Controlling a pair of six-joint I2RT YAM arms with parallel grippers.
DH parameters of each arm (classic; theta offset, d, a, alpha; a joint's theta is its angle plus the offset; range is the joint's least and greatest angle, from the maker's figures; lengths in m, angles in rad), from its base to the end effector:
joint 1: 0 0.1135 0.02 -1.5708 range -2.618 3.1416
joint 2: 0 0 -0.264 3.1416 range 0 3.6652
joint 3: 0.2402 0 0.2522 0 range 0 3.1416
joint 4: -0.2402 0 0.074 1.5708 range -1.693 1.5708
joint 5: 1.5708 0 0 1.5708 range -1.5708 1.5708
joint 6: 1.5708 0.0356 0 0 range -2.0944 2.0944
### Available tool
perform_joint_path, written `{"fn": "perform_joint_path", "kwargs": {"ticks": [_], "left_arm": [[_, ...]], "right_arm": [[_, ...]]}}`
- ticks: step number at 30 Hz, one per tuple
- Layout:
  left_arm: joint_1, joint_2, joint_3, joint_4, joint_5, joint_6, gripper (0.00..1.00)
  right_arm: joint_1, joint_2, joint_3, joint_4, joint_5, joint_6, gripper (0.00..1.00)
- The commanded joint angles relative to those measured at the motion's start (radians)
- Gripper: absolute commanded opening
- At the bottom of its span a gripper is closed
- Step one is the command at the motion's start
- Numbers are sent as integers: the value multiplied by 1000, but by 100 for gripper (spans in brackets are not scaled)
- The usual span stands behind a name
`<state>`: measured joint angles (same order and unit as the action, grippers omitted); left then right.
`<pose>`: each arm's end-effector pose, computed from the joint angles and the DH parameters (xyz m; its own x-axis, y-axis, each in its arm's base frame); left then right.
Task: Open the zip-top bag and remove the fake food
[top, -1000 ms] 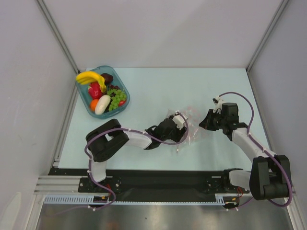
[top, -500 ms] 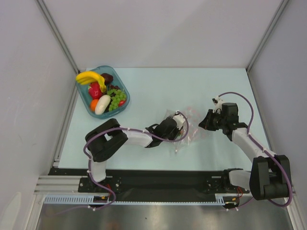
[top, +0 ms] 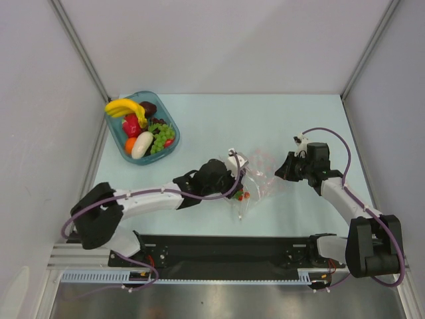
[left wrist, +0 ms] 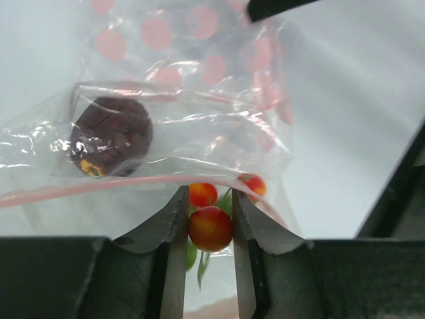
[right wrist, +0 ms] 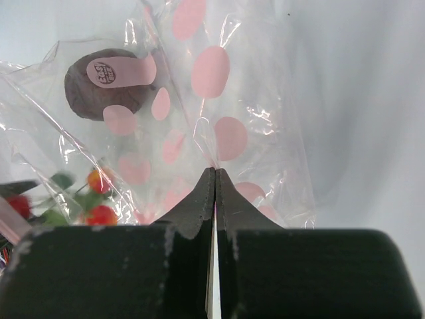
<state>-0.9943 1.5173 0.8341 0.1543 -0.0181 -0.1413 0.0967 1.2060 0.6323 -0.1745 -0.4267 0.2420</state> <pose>0.1795 -0.2749 0.2137 -0.3891 0.3402 -0.8560 0.7827 0.6121 -0.1125 0.2396 0.0380 0.2052 -0.7508 0.1464 -0.6441 -0.2162 0.8670 0.4490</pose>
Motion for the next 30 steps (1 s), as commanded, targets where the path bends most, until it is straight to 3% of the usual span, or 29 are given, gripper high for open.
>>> {"fn": "perform_joint_path", "kwargs": {"ticks": [1,9,12,20,25,30], "left_arm": [[6,-91,0,-88,122,-30,0],[10,-255,-27,-338,135,-55,0],[17,-417,-41,-425,52,-75,0],[103,-754,-59,-463,-18,-100,0],[305,-793,-20,-512,-45,-60,0],[553,-689,45,-475,-123,-47,0]], "right_arm": [[0,-3,17,7,8,-10,0],[1,-10,15,7,6,-9,0],[1,-14,17,9,2,-9,0],[0,-8,17,15,-9,-4,0],[1,-11,17,17,-11,-7,0],[1,-10,18,13,-12,-6,0]]}}
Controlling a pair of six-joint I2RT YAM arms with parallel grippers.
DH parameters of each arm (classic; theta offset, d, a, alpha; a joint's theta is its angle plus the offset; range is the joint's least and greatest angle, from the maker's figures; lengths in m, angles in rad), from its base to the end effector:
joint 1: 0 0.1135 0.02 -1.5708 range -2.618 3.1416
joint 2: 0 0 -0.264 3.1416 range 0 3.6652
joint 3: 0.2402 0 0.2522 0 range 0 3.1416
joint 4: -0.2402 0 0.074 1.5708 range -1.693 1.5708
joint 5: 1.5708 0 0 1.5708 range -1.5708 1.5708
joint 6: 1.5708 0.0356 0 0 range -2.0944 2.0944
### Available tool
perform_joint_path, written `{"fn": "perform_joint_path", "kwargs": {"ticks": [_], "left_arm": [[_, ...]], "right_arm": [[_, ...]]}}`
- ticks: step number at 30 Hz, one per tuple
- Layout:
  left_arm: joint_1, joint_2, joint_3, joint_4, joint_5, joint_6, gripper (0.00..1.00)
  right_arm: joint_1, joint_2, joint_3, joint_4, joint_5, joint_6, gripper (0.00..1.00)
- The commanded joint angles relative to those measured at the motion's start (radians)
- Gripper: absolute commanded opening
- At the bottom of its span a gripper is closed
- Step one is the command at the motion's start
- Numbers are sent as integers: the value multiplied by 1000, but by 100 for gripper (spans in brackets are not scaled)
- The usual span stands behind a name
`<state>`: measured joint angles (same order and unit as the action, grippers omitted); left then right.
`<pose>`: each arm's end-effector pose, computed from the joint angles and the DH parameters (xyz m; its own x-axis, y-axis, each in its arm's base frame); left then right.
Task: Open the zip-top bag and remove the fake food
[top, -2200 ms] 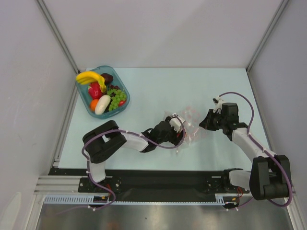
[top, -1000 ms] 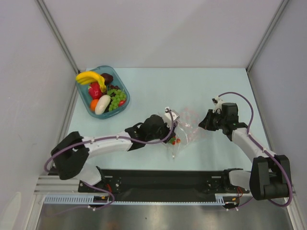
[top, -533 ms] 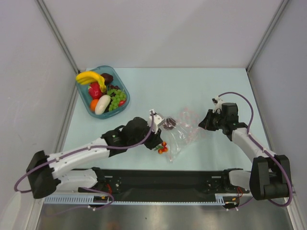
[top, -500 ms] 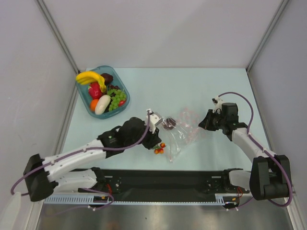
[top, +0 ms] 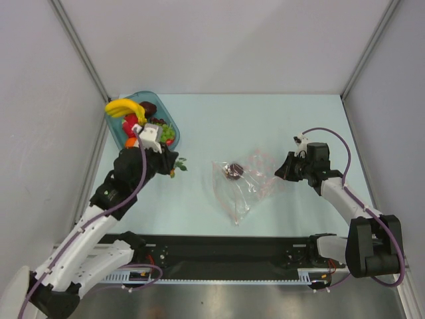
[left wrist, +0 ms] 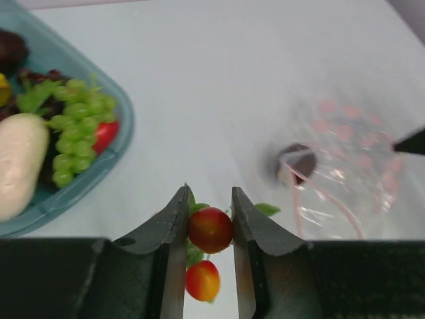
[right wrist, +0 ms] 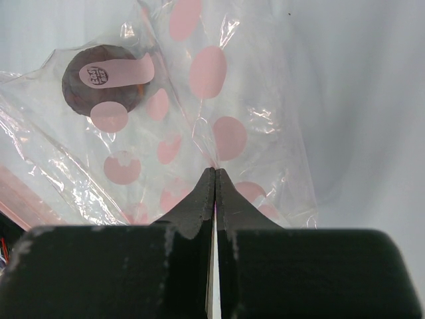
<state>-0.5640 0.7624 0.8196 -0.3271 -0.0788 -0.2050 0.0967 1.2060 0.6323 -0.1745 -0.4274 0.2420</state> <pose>0.1500 -0.0916 0.3405 -0.3160 -0.0402 -0.9479 0.4131 0.8936 -0.1756 0.2395 0.0381 0.2052 -0.7509 0.1463 -0.6440 -0.2166 0.8667 0.4494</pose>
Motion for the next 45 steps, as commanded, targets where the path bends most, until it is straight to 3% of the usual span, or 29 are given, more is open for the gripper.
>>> {"fn": "perform_joint_path", "kwargs": {"ticks": [1,3,6,12,20,27,30,31,32,35,37,45], "left_arm": [[169,95,70,41,-47,15,0],[322,149,101,71,8,-14,0],[456,262,145,117,56,-42,0],[591,469,285,137,-32,-17,0],[648,661,435,158,-85,4,0],[684,773,478,169,-95,-5,2],[688,813,483,160,-88,-2,17],[688,822,486,154,-90,-2,36],[688,839,487,151,-91,-1,47],[691,870,509,132,-58,13,64],[691,890,520,114,-46,13,83],[655,761,466,169,-50,41,83]], "right_arm": [[1,-10,18,15,-11,-6,0],[-2,-8,20,15,-14,-7,0],[-2,-6,20,12,-13,-9,0],[-11,15,24,23,-27,-6,0],[-9,36,21,43,-51,2,0],[-9,30,17,43,-59,0,0],[-9,27,18,41,-57,0,0],[-11,26,17,40,-57,-1,0],[-9,26,18,40,-57,-1,0],[-9,24,18,38,-56,-1,0],[-9,24,17,40,-56,-1,0],[-9,26,15,38,-53,-1,0]]}}
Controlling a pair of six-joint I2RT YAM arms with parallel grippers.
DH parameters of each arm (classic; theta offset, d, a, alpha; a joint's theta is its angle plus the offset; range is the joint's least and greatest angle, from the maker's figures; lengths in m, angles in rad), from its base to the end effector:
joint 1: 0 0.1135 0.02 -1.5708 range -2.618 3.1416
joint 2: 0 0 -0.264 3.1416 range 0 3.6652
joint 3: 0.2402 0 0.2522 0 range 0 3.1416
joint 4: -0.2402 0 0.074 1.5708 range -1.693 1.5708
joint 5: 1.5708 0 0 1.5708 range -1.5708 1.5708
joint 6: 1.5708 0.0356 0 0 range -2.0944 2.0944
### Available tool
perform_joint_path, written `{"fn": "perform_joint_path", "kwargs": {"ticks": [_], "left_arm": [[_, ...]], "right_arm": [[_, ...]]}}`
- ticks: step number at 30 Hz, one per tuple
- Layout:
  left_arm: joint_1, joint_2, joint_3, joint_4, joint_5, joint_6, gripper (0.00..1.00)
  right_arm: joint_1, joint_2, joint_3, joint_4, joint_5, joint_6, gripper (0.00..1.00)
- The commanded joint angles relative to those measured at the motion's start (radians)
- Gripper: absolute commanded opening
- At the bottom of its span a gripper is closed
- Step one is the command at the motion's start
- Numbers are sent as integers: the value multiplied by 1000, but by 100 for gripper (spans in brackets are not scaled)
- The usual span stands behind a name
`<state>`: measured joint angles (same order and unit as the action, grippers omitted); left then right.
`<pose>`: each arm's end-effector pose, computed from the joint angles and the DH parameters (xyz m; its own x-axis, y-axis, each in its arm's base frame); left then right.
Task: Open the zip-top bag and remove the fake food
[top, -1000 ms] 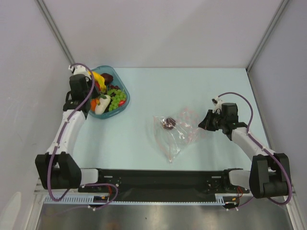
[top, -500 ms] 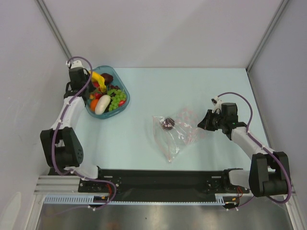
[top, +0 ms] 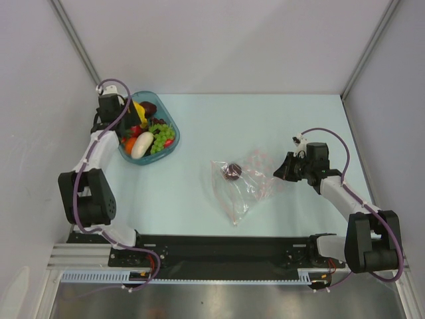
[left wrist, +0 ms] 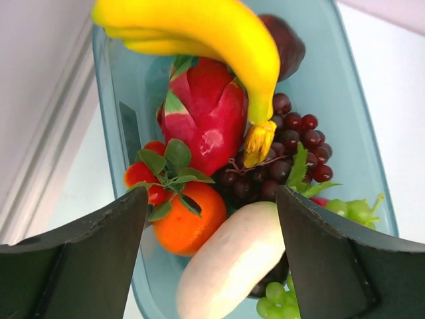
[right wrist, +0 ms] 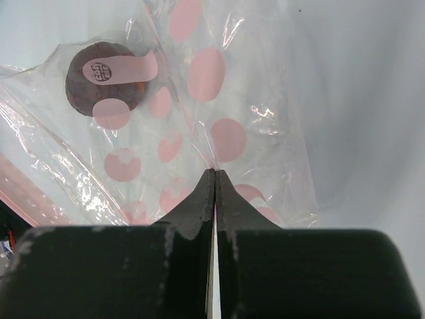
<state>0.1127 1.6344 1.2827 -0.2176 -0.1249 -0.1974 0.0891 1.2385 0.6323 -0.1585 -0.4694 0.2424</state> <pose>0.3766 0.0471 0.2900 -0.4829 -0.2505 -0.8391 -0.3167 0.9433 -0.0993 0.2433 0.0379 0.1996 -0.7665 0.1465 -0.6253 -0.2271 0.8489 0.4772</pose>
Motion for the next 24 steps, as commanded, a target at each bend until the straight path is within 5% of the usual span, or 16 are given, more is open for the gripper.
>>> {"fn": "perform_joint_path", "kwargs": {"ticks": [1,10,20,24], "left_arm": [[-31,-154,0,60,-7,39,82],[-286,-425,-201,96,68,99,80],[-720,-620,-443,100,220,90,72],[-832,-630,-493,95,219,46,57]], "right_arm": [[-3,-7,17,22,-11,-3,0],[-3,-14,17,17,-2,-2,0],[-2,-14,15,14,3,-2,0],[-2,-20,14,13,8,-2,0]]}}
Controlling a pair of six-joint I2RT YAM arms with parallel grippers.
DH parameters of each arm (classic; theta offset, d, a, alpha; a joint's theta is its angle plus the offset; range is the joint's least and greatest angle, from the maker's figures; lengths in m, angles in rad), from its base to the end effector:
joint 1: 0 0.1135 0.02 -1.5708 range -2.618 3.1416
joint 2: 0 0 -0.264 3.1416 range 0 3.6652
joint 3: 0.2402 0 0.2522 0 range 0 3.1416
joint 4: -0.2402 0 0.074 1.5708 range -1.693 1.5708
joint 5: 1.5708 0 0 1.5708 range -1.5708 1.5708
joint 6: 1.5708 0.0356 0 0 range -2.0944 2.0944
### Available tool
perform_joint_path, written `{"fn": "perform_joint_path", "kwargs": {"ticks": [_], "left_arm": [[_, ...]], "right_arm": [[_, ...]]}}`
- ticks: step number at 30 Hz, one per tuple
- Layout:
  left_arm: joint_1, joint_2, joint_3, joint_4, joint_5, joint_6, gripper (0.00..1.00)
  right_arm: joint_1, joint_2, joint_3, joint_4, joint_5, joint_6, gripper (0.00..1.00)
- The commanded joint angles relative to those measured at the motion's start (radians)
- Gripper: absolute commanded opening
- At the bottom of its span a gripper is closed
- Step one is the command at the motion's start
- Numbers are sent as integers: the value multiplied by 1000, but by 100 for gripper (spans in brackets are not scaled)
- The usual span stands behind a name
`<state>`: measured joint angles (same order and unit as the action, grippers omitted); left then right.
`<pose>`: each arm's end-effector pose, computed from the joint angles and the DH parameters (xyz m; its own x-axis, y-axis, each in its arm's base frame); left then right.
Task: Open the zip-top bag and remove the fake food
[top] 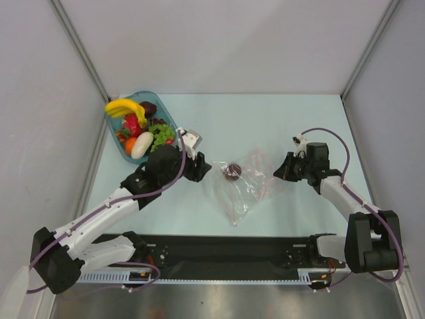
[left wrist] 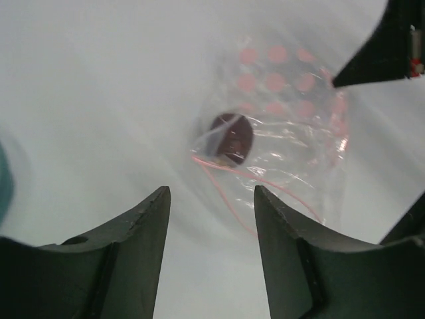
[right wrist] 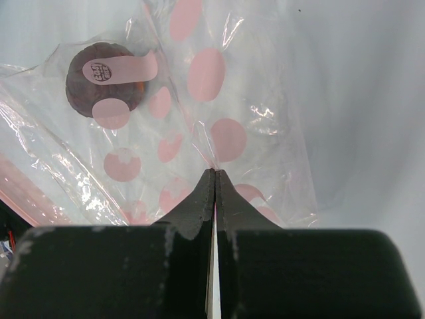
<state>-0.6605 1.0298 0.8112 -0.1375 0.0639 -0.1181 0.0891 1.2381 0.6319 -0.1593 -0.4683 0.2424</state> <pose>0.1872 -0.1483 0.3071 -0.3511 0.1239 -0.9281 0.6225 0.7713 -0.1325 0.2431 0.0379 0.1995 -0.7668 0.1466 -0.6249 -0.2261 0.8495 0.4767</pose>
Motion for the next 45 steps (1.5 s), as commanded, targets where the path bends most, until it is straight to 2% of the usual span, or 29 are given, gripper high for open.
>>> {"fn": "perform_joint_path", "kwargs": {"ticks": [1,2,4,8,15,22,28,33,35,36,38,39,42,45], "left_arm": [[-103,-25,-38,16,28,-38,54],[-126,-22,-46,21,14,-44,47],[-184,-14,-66,29,2,-55,43],[-226,19,-99,53,-6,-77,33],[-240,114,-141,133,-32,-109,31],[-246,236,-164,347,-22,-121,32],[-246,403,-147,371,-61,-117,32],[-246,463,-149,384,-166,-118,31],[-246,477,-155,407,-183,-111,32],[-246,483,-156,415,-191,-110,32],[-246,503,-158,429,-196,-106,33],[-246,509,-161,435,-200,-106,33],[-246,539,-167,466,-196,-109,33],[-246,558,-178,487,-193,-112,33]], "right_arm": [[-2,-22,15,12,8,-3,0],[-2,-20,14,12,8,-3,0],[-2,-20,14,10,8,-2,0],[-2,-20,14,9,10,-3,0],[-2,-28,12,3,11,-5,0],[-2,-28,12,0,14,-8,0],[-2,-37,11,-11,22,-11,0],[-5,-51,37,-22,26,-12,1],[-5,-61,55,-43,31,-9,8],[-5,-75,80,-60,39,-2,19],[0,-95,106,-74,48,3,28],[1,-117,120,-75,57,9,39],[21,-123,173,-66,79,24,49],[57,-88,232,-45,94,29,51]]}}
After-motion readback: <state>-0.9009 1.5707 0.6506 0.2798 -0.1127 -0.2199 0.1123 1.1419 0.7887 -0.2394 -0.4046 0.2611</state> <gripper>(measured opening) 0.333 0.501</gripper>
